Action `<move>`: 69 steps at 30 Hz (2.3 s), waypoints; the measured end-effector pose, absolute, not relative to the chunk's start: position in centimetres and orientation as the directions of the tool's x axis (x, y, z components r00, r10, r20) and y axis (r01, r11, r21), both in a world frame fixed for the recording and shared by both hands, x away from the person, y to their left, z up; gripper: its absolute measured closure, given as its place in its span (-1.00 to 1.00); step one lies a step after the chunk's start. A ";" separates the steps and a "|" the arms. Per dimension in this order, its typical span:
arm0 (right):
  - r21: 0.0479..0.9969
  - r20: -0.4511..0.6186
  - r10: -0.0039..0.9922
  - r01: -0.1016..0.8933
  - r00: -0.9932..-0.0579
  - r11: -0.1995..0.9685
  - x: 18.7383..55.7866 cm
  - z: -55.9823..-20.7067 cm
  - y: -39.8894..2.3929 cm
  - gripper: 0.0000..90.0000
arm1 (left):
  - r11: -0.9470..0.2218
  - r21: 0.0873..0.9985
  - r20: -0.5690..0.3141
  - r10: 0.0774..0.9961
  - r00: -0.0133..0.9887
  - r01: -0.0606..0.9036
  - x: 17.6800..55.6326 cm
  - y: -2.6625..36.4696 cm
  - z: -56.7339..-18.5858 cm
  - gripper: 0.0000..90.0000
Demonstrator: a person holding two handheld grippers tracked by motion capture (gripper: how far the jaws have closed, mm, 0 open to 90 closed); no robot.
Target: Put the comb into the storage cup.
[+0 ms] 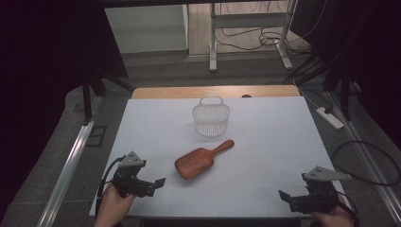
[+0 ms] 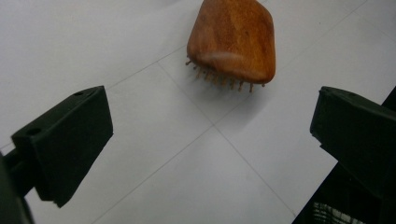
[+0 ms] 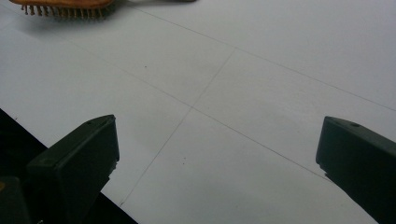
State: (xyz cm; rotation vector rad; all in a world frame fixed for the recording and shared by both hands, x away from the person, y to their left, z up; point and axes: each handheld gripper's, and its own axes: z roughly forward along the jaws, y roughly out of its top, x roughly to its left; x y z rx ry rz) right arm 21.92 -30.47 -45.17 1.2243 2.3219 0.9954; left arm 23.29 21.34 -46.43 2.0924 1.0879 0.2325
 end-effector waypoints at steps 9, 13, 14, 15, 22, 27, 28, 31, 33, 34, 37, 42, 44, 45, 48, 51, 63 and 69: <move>0.712 0.031 0.815 0.585 -0.578 0.388 21.9 -45.2 -30.5 -1.00 | -0.360 0.689 -0.181 0.755 0.630 0.629 24.7 20.4 -46.1 -1.00; 0.712 0.032 0.814 0.585 -0.580 0.388 21.9 -45.2 -30.4 -1.00 | -0.371 0.686 -0.173 0.752 0.636 0.626 25.4 19.7 -45.9 -1.00; 0.712 0.032 0.814 0.585 -0.580 0.389 21.9 -45.2 -30.4 -1.00 | -0.374 0.684 -0.169 0.754 0.635 0.626 25.6 19.5 -45.8 -1.00; 0.712 0.032 0.814 0.585 -0.580 0.389 21.9 -45.2 -30.4 -1.00 | -0.380 0.681 -0.165 0.753 0.637 0.626 25.9 19.3 -45.8 -1.00; 0.711 0.033 0.812 0.585 -0.583 0.391 21.9 -45.2 -30.4 -1.00 | -0.395 0.671 -0.169 0.742 0.649 0.627 27.2 18.1 -45.6 -1.00; 0.711 0.033 0.810 0.584 -0.585 0.392 21.9 -45.2 -30.4 -1.00 | -0.393 0.666 -0.189 0.733 0.653 0.634 28.1 17.3 -45.6 -1.00; 0.711 0.033 0.810 0.583 -0.585 0.392 21.9 -45.2 -30.4 -1.00 | -0.398 0.665 -0.186 0.731 0.657 0.632 28.4 17.1 -45.6 -1.00; 0.710 0.031 0.809 0.583 -0.587 0.396 21.9 -45.2 -30.4 -1.00 | -0.409 0.662 -0.183 0.725 0.664 0.629 28.9 16.6 -45.6 -1.00; 0.710 0.032 0.809 0.583 -0.587 0.395 21.9 -45.2 -30.4 -1.00 | -0.419 0.660 -0.181 0.717 0.674 0.623 29.4 16.2 -45.6 -1.00; 0.710 0.032 0.809 0.583 -0.588 0.395 21.9 -45.2 -30.4 -1.00 | -0.426 0.658 -0.177 0.715 0.677 0.621 29.6 16.0 -45.6 -1.00; 0.710 0.032 0.808 0.582 -0.589 0.396 21.9 -45.2 -30.4 -1.00 | -0.440 0.657 -0.170 0.705 0.688 0.613 30.2 15.4 -45.5 -1.00; 0.710 0.032 0.807 0.582 -0.589 0.397 22.0 -45.2 -30.4 -1.00 | -0.451 0.652 -0.168 0.697 0.697 0.609 31.2 14.4 -45.5 -1.00; 0.710 0.032 0.807 0.582 -0.590 0.398 22.0 -45.2 -30.4 -1.00 | -0.453 0.652 -0.170 0.695 0.699 0.608 31.6 14.1 -45.5 -1.00; 0.710 0.031 0.806 0.581 -0.591 0.398 21.9 -45.2 -30.4 -1.00 | -0.450 0.653 -0.175 0.692 0.700 0.609 31.8 13.9 -45.5 -1.00; 0.710 0.032 0.806 0.581 -0.592 0.399 21.9 -45.2 -30.4 -1.00 | -0.451 0.654 -0.178 0.689 0.702 0.608 32.1 13.6 -45.5 -1.00; 0.709 0.031 0.805 0.580 -0.593 0.400 21.9 -45.2 -30.4 -1.00 | -0.457 0.655 -0.174 0.684 0.709 0.602 32.7 12.9 -45.4 -1.00; 0.708 0.033 0.804 0.581 -0.594 0.401 22.0 -45.2 -30.4 -1.00 | -0.483 0.648 -0.165 0.666 0.728 0.589 34.3 10.7 -45.6 -1.00; 0.708 0.036 0.803 0.582 -0.595 0.400 22.0 -45.2 -30.4 -1.00 | -0.487 0.648 -0.167 0.658 0.734 0.585 35.1 9.7 -45.7 -1.00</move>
